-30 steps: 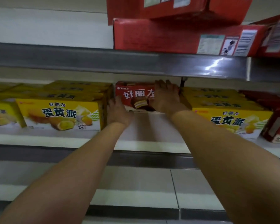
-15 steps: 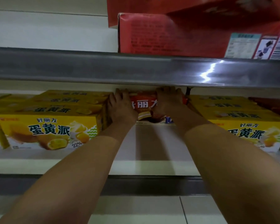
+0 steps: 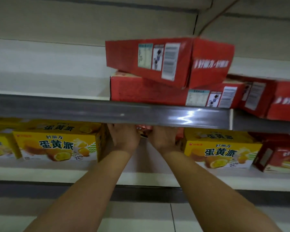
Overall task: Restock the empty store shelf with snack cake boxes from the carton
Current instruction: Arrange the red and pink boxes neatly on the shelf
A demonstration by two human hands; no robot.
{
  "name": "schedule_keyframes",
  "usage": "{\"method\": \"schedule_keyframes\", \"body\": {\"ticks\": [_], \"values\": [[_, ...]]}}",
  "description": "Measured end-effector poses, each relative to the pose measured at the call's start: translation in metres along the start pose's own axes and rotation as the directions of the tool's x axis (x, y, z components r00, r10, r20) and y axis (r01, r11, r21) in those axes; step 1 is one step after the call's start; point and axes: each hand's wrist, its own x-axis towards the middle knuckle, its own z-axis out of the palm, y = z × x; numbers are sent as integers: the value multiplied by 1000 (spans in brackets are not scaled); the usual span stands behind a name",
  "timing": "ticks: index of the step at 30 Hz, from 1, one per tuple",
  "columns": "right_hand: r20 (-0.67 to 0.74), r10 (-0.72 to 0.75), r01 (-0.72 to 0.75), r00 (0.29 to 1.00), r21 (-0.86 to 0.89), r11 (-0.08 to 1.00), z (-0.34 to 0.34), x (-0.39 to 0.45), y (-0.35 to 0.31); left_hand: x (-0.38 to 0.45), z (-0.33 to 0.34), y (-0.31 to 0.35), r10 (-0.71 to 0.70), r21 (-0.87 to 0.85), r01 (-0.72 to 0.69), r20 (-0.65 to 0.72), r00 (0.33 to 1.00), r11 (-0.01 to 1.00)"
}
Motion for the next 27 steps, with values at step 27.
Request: {"method": "schedule_keyframes", "body": {"ticks": [27], "values": [[516,-104,-125,850,390,912,-201,-143,-60,-160,-182,9,-710,-914,405,299,637,-21]]}}
